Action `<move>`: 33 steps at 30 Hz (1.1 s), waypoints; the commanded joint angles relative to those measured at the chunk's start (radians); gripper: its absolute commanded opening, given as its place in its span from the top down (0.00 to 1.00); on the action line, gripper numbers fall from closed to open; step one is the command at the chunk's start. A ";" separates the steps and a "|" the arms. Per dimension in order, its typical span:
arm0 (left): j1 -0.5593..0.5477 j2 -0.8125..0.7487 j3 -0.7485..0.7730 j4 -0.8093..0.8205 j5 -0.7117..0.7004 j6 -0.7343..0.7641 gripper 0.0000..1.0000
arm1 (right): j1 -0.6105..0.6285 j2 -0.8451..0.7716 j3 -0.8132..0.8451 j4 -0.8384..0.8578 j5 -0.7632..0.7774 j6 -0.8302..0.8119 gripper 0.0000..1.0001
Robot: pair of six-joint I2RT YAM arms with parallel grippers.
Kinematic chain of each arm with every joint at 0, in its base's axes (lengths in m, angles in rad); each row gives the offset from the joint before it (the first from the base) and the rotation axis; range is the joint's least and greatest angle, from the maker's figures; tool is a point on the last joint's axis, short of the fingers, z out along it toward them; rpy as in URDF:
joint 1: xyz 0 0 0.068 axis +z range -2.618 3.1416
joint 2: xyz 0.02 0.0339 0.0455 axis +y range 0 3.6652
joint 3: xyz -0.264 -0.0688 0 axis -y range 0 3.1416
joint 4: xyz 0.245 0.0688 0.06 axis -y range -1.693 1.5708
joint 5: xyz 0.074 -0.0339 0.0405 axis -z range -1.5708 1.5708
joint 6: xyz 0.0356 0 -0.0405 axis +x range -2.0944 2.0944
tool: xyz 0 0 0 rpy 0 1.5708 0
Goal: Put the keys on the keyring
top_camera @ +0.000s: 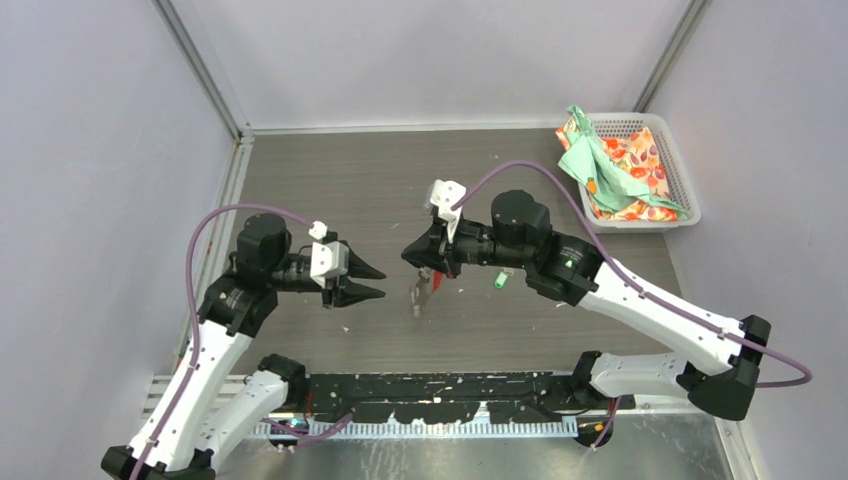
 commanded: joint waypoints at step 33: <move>-0.009 -0.045 0.083 0.265 0.186 -0.194 0.64 | 0.052 0.034 0.168 0.297 -0.516 0.292 0.99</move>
